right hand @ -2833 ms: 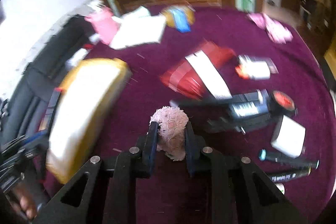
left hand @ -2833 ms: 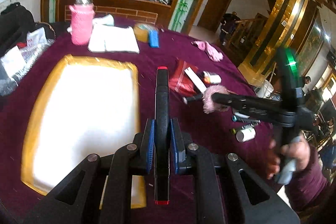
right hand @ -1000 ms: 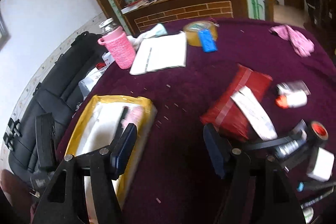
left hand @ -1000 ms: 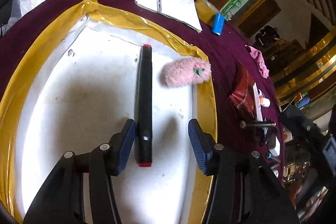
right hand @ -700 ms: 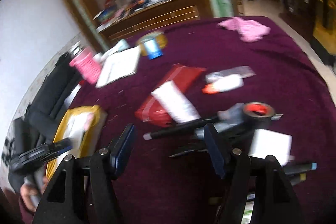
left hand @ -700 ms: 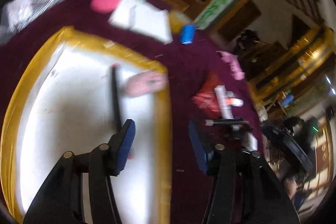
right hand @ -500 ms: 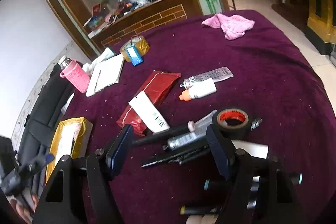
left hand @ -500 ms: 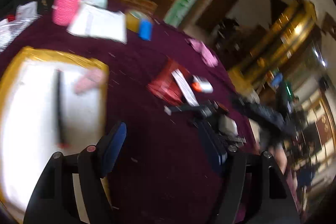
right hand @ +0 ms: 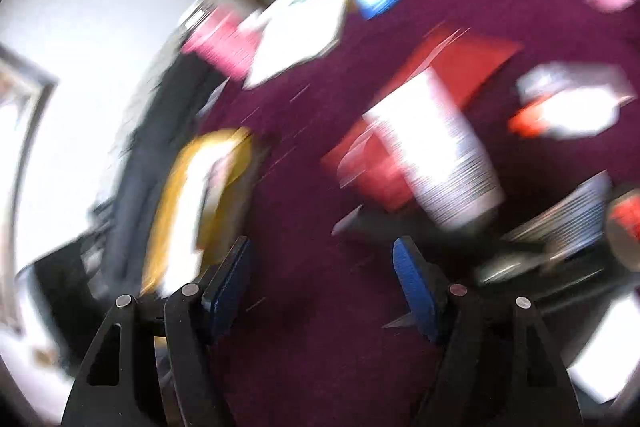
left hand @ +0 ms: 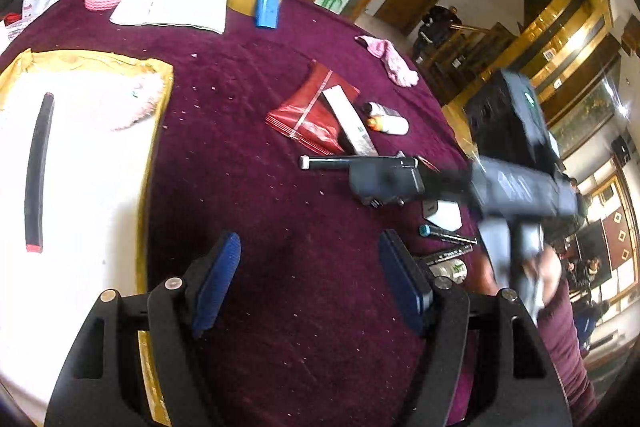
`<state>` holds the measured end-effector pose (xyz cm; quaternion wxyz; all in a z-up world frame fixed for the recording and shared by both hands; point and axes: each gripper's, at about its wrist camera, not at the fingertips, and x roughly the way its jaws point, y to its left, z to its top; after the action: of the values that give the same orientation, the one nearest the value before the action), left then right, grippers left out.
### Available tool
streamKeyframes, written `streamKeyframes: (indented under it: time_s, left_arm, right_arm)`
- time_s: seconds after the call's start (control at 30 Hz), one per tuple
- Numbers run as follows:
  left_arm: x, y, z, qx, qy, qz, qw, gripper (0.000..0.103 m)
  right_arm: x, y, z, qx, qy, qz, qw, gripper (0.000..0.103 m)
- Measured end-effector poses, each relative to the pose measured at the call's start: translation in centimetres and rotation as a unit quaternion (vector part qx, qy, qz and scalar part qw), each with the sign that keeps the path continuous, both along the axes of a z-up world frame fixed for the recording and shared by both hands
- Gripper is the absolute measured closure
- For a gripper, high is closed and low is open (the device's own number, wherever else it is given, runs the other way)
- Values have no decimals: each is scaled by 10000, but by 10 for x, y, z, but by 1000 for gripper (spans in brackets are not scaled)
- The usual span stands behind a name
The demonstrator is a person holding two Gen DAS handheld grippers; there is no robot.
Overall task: Organize objects
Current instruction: 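Grasp another black marker with the left tool while the right tool grasps the white squeeze tube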
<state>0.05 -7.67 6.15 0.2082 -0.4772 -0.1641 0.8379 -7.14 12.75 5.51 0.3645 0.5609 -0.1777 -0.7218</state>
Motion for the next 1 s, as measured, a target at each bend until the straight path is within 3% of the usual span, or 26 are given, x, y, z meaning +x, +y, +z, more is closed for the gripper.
streamKeyframes:
  time_s: [0.03,0.1,0.17,0.2,0.27,0.33,0.4,0.47,0.57,0.73,0.8,0.9,1.0]
  left_arm:
    - [-1,1,-2,-5,-90,-48,9999,32]
    - [0,3,-7,53,-195,-122,9997,32]
    - [2,5,-8,-8,-186,-137,9997,32]
    - [3,6,-8,36,-172,-160,9997,32]
    - [5,7,-4,107,-142,-171,9997,32]
    - [9,8,0,126,-58,-168,9998,32]
    - [12,8,5,78,18,-104,9999,32]
    - [15,3,8,102,47,-48,9999,32]
    - [13,-6,12,116,99,77,9999,32]
    - [8,-17,8,151,9,217,9997,32]
    - [8,-13,4,118,-69,181,9997,32]
    - [5,1,-4,-34,-151,109,9998,32]
    - [-4,24,-21,-461,-283,26,9985,32]
  right_arm:
    - [7,-7,-2,-110,-105,251,9996,38]
    - [14,-1,7,-340,-31,144,9993,37]
    - [12,24,27,-439,330,-498,9972,37]
    - [9,35,34,-183,529,-852,9948,37]
    - [-2,49,42,832,961,-1565,9795,32]
    - [-15,51,35,1477,1084,-1678,9686,32]
    - [-29,47,17,1979,871,-1679,9618,32]
    - [-33,41,1,1829,451,-1418,9718,32]
    - [-19,25,-10,838,-183,-823,9929,32]
    - [19,-8,-17,-8,-594,159,9981,32]
    - [24,3,-6,-103,-334,-48,9994,32]
    - [27,32,7,259,195,-812,9962,32]
    - [29,49,7,368,289,-1185,9919,32]
